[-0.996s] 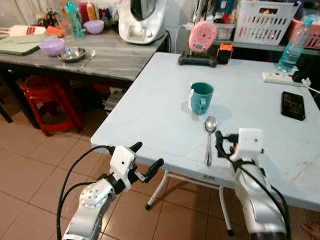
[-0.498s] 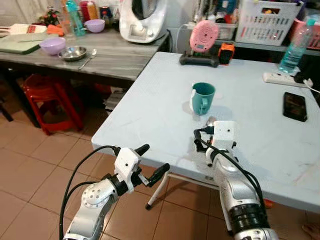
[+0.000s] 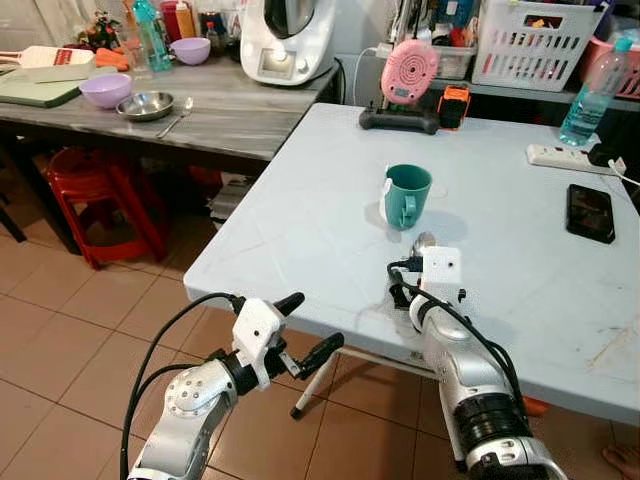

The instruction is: Setting the table

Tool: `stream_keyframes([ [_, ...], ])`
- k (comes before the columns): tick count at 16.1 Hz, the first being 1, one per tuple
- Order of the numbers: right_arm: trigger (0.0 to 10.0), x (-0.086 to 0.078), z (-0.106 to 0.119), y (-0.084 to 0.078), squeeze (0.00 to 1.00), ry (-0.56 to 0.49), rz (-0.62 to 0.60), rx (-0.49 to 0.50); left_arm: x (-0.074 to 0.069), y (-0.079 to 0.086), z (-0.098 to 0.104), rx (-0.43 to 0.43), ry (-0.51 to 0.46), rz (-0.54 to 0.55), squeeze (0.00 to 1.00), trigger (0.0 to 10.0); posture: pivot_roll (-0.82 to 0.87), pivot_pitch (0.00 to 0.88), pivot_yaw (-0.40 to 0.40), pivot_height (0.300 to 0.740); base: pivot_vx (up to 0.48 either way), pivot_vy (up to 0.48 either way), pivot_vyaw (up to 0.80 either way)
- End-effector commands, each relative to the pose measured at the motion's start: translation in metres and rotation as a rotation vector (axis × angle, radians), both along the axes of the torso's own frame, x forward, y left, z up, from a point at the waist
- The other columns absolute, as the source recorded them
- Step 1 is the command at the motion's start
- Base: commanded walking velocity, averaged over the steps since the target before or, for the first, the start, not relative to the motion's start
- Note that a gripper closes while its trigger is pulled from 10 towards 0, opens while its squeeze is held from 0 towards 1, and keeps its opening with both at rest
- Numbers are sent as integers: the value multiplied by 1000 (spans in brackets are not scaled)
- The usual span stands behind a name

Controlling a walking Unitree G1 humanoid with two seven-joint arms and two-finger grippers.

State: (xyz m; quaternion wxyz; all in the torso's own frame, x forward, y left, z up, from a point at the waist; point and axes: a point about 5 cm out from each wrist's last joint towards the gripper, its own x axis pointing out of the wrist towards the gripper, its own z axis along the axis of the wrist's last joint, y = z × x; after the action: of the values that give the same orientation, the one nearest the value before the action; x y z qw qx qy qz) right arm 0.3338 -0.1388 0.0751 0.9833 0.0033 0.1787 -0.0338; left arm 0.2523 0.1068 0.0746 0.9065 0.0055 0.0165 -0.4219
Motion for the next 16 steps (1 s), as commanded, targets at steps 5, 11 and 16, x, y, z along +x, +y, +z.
stream_keyframes([
  [5, 0, 7, -2, -13, 0, 28, -45, -18, 0, -2, 3, 0, -13, -31, 0, 10000, -18, 0, 10, 740, 0, 0, 0],
  [11, 0, 6, -7, -24, 0, 42, -90, -44, -1, -1, 3, 0, -9, -40, 0, 10000, -14, 0, 14, 740, 0, 0, 0],
  [16, 0, 4, -12, -31, 0, 57, -128, -30, -2, -1, 5, 3, -1, -53, 0, 10000, -13, 0, 21, 740, 0, 0, 0],
])
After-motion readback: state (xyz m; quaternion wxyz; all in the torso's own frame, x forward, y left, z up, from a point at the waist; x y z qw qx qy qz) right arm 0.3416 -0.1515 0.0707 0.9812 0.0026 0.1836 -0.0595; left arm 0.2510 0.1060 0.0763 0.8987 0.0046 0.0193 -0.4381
